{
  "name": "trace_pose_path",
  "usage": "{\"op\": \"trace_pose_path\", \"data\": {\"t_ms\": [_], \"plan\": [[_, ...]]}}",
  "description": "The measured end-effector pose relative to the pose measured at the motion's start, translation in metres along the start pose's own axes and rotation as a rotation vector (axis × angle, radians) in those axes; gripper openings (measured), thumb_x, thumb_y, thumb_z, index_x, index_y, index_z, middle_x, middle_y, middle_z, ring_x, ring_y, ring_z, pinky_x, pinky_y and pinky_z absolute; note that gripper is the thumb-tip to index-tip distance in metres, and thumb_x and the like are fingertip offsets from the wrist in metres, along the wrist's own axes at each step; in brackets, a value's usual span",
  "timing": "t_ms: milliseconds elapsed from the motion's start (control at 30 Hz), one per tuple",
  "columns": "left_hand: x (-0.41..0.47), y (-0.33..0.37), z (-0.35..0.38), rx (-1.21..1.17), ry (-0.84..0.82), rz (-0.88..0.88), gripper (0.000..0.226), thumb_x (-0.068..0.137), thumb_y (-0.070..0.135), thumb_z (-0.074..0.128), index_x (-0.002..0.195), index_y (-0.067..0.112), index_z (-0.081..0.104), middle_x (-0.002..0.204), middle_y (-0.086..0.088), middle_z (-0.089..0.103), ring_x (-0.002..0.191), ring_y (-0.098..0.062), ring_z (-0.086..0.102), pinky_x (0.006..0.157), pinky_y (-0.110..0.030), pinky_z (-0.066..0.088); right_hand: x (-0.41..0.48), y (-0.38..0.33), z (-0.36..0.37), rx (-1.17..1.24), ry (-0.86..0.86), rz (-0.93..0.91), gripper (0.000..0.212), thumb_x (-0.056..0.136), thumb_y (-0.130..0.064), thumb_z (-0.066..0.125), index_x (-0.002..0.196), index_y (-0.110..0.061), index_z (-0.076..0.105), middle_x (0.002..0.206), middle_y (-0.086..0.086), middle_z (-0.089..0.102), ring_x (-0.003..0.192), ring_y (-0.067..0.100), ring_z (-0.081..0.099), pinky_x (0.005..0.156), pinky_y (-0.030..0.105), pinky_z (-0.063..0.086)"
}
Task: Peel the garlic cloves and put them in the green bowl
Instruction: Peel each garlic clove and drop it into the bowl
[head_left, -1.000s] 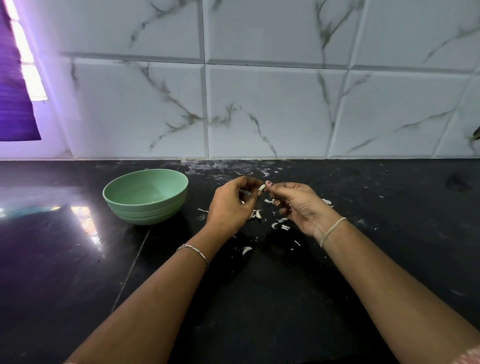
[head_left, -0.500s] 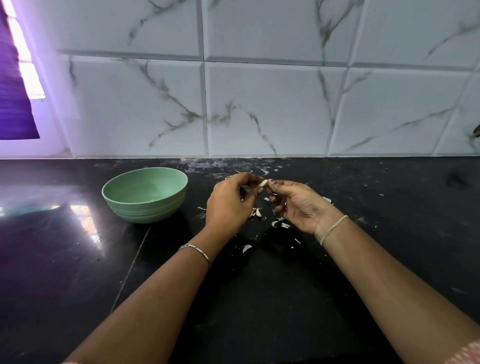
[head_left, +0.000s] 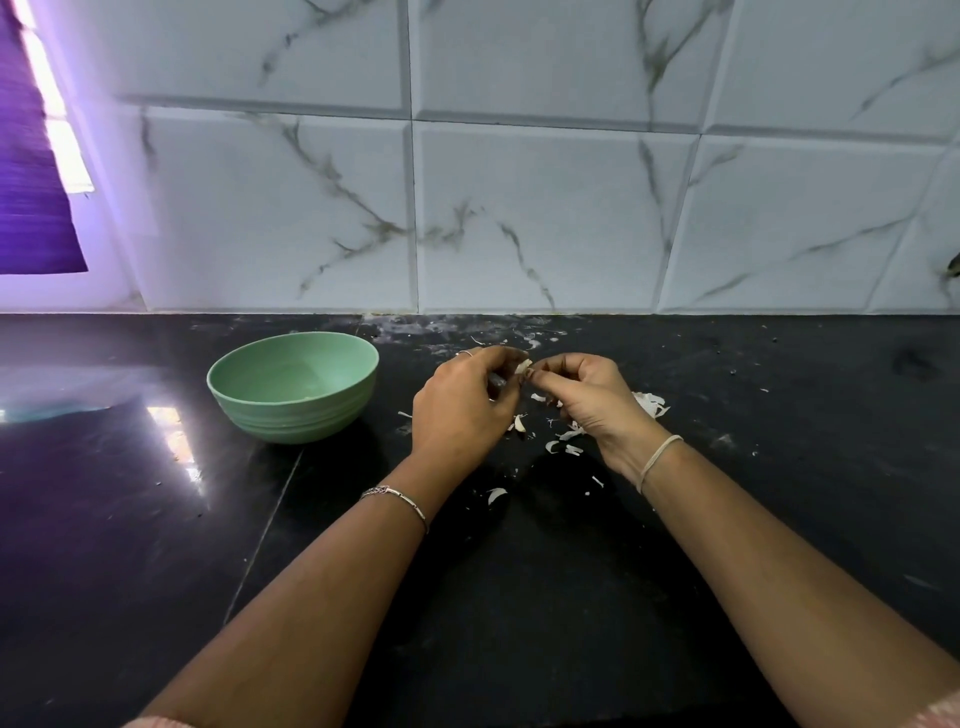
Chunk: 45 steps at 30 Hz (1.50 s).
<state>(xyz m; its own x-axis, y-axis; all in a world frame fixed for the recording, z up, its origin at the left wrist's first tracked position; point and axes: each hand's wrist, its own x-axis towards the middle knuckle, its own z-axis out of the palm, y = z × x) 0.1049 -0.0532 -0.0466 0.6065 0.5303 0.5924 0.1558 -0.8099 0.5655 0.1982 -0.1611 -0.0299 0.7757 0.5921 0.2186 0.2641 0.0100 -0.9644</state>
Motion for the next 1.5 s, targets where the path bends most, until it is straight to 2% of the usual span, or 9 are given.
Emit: {"op": "trace_pose_path", "data": {"t_ms": [133, 267, 467, 600, 933, 1133, 1300, 1433, 1500], "plan": [[0.001, -0.001, -0.001, 0.018, -0.011, -0.002, 0.019, 0.087, 0.038, 0.061, 0.105, 0.041, 0.065, 0.093, 0.017, 0.067, 0.084, -0.005, 0.061, 0.070, -0.028, 0.050, -0.002, -0.004, 0.004, 0.027, 0.016, -0.009, 0.006, 0.086, -0.014, 0.070, 0.081, -0.012, 0.070, 0.063, -0.007, 0.061, 0.052, -0.005, 0.052, 0.049, 0.008, 0.039], [0.001, -0.001, -0.002, -0.001, -0.019, 0.000, 0.019, 0.087, 0.035, 0.061, 0.105, 0.039, 0.064, 0.092, 0.017, 0.068, 0.082, -0.005, 0.062, 0.070, -0.027, 0.049, -0.002, -0.005, 0.003, 0.060, 0.016, 0.034, 0.014, 0.089, -0.024, 0.068, 0.079, -0.015, 0.069, 0.054, -0.014, 0.059, 0.048, -0.005, 0.050, 0.046, 0.010, 0.038], [0.001, -0.002, -0.001, -0.038, -0.030, -0.012, 0.015, 0.088, 0.036, 0.063, 0.102, 0.040, 0.063, 0.090, 0.020, 0.068, 0.080, -0.002, 0.062, 0.069, -0.027, 0.050, 0.001, -0.001, 0.002, 0.132, -0.021, 0.102, 0.010, 0.085, -0.022, 0.073, 0.076, -0.018, 0.070, 0.064, -0.011, 0.063, 0.060, 0.004, 0.049, 0.053, 0.019, 0.036], [0.001, -0.002, -0.001, -0.029, -0.045, -0.008, 0.014, 0.088, 0.036, 0.063, 0.102, 0.041, 0.063, 0.091, 0.020, 0.067, 0.082, -0.002, 0.062, 0.069, -0.027, 0.049, 0.003, -0.002, 0.000, 0.198, -0.034, 0.150, 0.009, 0.083, -0.016, 0.074, 0.076, -0.016, 0.070, 0.067, -0.005, 0.063, 0.056, 0.004, 0.047, 0.050, 0.018, 0.033], [0.002, -0.003, -0.002, 0.006, -0.023, 0.021, 0.012, 0.088, 0.034, 0.066, 0.099, 0.039, 0.067, 0.104, 0.018, 0.058, 0.083, -0.002, 0.060, 0.071, -0.029, 0.050, 0.004, -0.001, -0.002, 0.084, -0.021, 0.157, 0.012, 0.087, -0.014, 0.069, 0.075, -0.017, 0.070, 0.065, -0.006, 0.065, 0.056, 0.004, 0.052, 0.052, 0.018, 0.037], [0.006, -0.007, 0.002, -0.167, -0.056, -0.011, 0.013, 0.085, 0.024, 0.072, 0.090, 0.036, 0.069, 0.083, 0.018, 0.068, 0.080, -0.005, 0.064, 0.075, -0.036, 0.056, 0.007, 0.002, -0.001, 0.057, -0.039, 0.138, 0.013, 0.088, -0.013, 0.067, 0.076, -0.017, 0.069, 0.063, -0.007, 0.065, 0.056, 0.003, 0.052, 0.055, 0.017, 0.038], [0.008, -0.005, 0.003, -0.304, -0.077, -0.041, 0.029, 0.083, 0.014, 0.076, 0.079, 0.039, 0.063, 0.074, 0.022, 0.066, 0.074, 0.007, 0.062, 0.066, -0.009, 0.049, 0.006, 0.002, -0.001, 0.050, -0.058, 0.130, 0.012, 0.089, -0.014, 0.067, 0.077, -0.018, 0.068, 0.060, -0.009, 0.062, 0.057, 0.004, 0.051, 0.053, 0.017, 0.035], [0.008, -0.004, 0.003, -0.371, -0.095, -0.072, 0.025, 0.081, 0.013, 0.077, 0.079, 0.033, 0.064, 0.075, 0.015, 0.067, 0.073, -0.002, 0.064, 0.063, -0.007, 0.045, 0.008, 0.006, 0.001, -0.062, -0.025, 0.050, 0.011, 0.088, -0.015, 0.065, 0.078, -0.015, 0.068, 0.070, -0.001, 0.063, 0.061, 0.006, 0.051, 0.059, 0.018, 0.040], [0.008, -0.003, 0.003, -0.421, -0.106, -0.103, 0.024, 0.081, 0.011, 0.077, 0.078, 0.030, 0.063, 0.074, 0.015, 0.066, 0.072, 0.001, 0.062, 0.062, -0.006, 0.044, 0.009, 0.009, 0.001, -0.203, -0.002, -0.033, 0.008, 0.088, -0.015, 0.064, 0.082, -0.014, 0.068, 0.073, 0.000, 0.064, 0.062, 0.008, 0.052, 0.061, 0.022, 0.042]]}}
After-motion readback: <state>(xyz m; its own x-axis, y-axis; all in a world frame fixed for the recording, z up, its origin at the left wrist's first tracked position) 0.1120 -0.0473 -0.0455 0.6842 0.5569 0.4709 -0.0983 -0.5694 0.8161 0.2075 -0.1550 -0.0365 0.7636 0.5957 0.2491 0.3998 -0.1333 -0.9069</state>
